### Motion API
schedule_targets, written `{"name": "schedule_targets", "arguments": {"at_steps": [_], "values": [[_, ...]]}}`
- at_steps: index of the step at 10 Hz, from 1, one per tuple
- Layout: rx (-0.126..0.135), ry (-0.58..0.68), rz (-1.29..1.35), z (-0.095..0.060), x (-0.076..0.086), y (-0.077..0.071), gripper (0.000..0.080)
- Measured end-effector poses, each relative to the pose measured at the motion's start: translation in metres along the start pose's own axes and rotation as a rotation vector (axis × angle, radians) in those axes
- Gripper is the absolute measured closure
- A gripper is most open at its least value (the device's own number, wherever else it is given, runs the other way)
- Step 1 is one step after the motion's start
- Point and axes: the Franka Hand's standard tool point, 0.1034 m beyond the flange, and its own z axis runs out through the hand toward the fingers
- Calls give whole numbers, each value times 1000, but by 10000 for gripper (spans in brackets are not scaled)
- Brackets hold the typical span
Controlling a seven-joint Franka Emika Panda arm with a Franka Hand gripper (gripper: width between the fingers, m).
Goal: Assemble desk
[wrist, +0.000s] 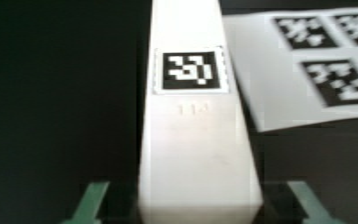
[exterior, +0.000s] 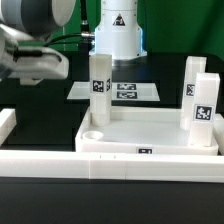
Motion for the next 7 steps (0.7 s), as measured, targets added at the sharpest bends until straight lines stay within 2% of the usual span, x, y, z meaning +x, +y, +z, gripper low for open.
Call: {"name": "schedule_targets", "arguments": {"at_steps": [1,3,5,6,7], "values": [[-2,7,1,-4,-3,-4,511],[-6,18,2,0,0,-3,511],[-15,57,0,-5,5,-1,511],[-21,92,0,-10,9,-2,511],[-16,194,-1,-35,8,-12,511]]}}
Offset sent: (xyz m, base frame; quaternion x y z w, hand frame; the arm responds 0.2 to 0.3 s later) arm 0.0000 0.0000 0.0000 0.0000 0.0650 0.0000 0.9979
